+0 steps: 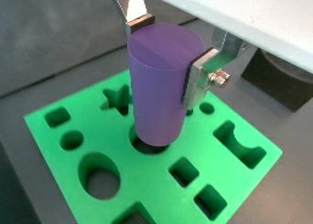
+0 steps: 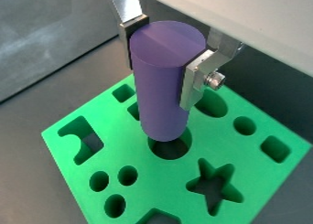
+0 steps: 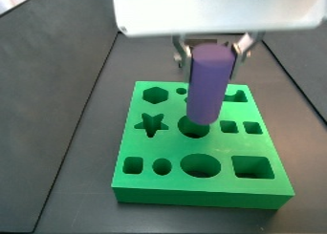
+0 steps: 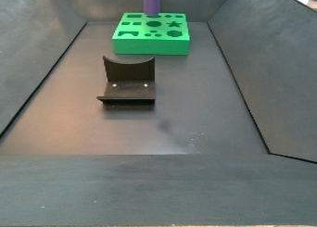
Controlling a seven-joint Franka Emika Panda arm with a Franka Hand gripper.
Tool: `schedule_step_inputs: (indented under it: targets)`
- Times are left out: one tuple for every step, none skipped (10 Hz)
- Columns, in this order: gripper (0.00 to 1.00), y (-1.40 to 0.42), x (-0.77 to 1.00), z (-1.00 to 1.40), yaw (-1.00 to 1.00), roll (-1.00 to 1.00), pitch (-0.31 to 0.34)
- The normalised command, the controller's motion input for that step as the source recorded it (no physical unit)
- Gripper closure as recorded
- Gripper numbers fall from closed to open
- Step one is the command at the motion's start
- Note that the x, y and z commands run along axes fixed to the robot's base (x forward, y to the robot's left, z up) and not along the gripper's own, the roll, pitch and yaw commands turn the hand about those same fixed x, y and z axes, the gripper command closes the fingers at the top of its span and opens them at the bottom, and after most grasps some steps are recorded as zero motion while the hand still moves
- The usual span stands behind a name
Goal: Pick up the round object. Move up. Move to above the board. Insert the round object.
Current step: Insert the round object.
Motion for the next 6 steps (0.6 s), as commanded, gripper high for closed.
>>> schedule_step_inputs:
  targets:
    - [1.00, 0.00, 0.00, -0.47, 0.04, 0.04, -0.121]
    - [1.00, 0.00, 0.00, -0.46, 0.02, 0.04, -0.159]
    - [1.00, 0.00, 0.00, -0.21, 0.00, 0.00, -0.080]
    - [1.00, 0.00, 0.00, -0.08, 0.00, 0.02, -0.001]
    - [1.00, 0.00, -0.21, -0.15, 0.00, 0.08, -0.027]
    - [1.00, 0.00, -0.30, -0.23, 0.00, 0.10, -0.069]
